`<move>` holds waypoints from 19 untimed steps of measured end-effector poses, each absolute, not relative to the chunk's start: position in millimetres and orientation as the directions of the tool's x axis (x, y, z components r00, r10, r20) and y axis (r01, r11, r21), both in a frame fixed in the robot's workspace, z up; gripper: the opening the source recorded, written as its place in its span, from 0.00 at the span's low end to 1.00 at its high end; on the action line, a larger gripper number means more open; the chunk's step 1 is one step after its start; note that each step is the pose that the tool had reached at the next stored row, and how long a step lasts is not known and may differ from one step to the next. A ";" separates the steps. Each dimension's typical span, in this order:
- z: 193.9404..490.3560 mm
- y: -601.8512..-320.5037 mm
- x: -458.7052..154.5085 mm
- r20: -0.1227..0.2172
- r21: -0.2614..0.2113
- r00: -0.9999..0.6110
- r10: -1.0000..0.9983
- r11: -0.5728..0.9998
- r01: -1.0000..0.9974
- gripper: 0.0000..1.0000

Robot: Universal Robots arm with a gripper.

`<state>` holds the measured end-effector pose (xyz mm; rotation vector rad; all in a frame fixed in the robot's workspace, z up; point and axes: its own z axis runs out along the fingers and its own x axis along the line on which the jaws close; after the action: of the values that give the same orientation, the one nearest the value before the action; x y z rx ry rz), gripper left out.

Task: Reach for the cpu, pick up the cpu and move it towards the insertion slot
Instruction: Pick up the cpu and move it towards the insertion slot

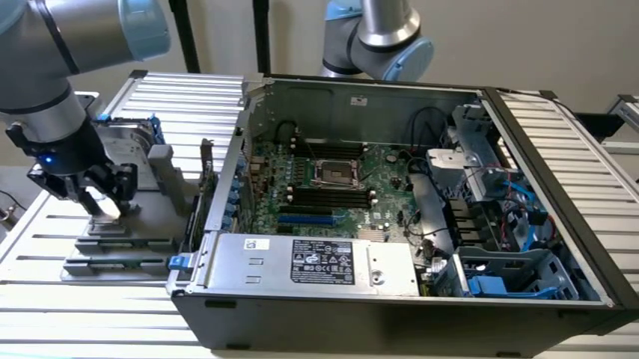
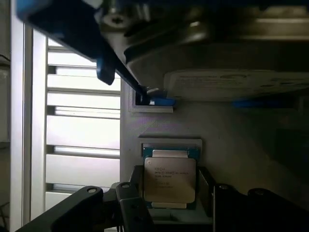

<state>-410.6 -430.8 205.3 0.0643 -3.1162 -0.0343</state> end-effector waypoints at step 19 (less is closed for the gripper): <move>291.6 -430.8 -403.3 0.024 0.022 -0.999 0.022 1.000 0.022 0.54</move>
<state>-403.3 -430.8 291.6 -0.0341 -3.1172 -0.0354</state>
